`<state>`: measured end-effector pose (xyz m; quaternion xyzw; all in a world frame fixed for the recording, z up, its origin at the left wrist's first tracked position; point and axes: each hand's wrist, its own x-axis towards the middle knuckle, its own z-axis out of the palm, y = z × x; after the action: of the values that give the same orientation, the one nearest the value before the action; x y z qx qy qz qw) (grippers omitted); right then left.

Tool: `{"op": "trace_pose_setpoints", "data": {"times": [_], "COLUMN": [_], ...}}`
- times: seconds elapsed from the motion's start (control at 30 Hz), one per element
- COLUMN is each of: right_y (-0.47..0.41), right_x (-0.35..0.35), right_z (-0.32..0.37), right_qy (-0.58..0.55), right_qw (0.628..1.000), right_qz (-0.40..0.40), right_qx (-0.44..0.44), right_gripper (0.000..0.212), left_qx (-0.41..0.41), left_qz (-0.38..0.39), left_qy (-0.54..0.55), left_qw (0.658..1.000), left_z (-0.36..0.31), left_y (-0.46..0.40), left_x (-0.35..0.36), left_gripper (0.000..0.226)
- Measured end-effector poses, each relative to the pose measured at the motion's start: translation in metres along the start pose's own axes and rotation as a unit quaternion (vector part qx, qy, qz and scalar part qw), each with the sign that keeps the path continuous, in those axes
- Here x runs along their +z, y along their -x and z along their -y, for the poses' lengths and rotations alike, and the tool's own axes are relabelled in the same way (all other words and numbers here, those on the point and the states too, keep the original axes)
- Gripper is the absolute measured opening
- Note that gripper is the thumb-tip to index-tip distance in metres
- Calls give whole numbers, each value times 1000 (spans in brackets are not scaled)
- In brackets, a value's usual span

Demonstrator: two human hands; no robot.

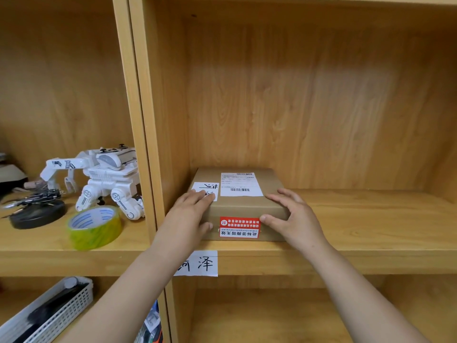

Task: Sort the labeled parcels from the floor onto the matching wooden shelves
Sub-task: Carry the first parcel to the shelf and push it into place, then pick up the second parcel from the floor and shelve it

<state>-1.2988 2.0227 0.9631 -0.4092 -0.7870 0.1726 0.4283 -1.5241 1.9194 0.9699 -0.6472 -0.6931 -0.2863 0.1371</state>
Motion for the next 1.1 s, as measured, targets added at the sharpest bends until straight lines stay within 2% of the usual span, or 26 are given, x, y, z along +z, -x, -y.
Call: {"op": "trace_pose_setpoints", "data": {"times": [0.2, 0.3, 0.43, 0.6, 0.77, 0.9, 1.1], "right_y": [8, 20, 43, 76, 116, 139, 186], "right_x": [1, -1, -3, 11, 14, 0, -38], "right_z": [7, 14, 22, 29, 19, 6, -10], "right_qy": [-2, 28, 102, 130, 173, 209, 251], "right_qw": [1000, 995, 975, 972, 972, 968, 954], "right_qz": [-26, -90, -180, -182, -157, -136, -143], "right_qx": [5, -18, -83, -70, -35, 15, 80], "right_gripper": [55, 58, 51, 47, 35, 31, 32], "left_qx": [33, 61, 104, 130, 99, 97, 140], "left_qz": [-21, -79, -139, -115, -86, -56, -13], "left_qy": [-28, -45, 15, 64, 164, 217, 256], "left_qw": [999, 994, 985, 983, 978, 970, 957], "left_z": [-4, -9, -19, -36, -48, -72, -122], "left_y": [11, 26, 44, 63, 78, 77, 92], "left_x": [-1, -9, -10, 10, 39, 61, 83], "left_gripper": [69, 62, 45, 35, 28, 28, 26]}}
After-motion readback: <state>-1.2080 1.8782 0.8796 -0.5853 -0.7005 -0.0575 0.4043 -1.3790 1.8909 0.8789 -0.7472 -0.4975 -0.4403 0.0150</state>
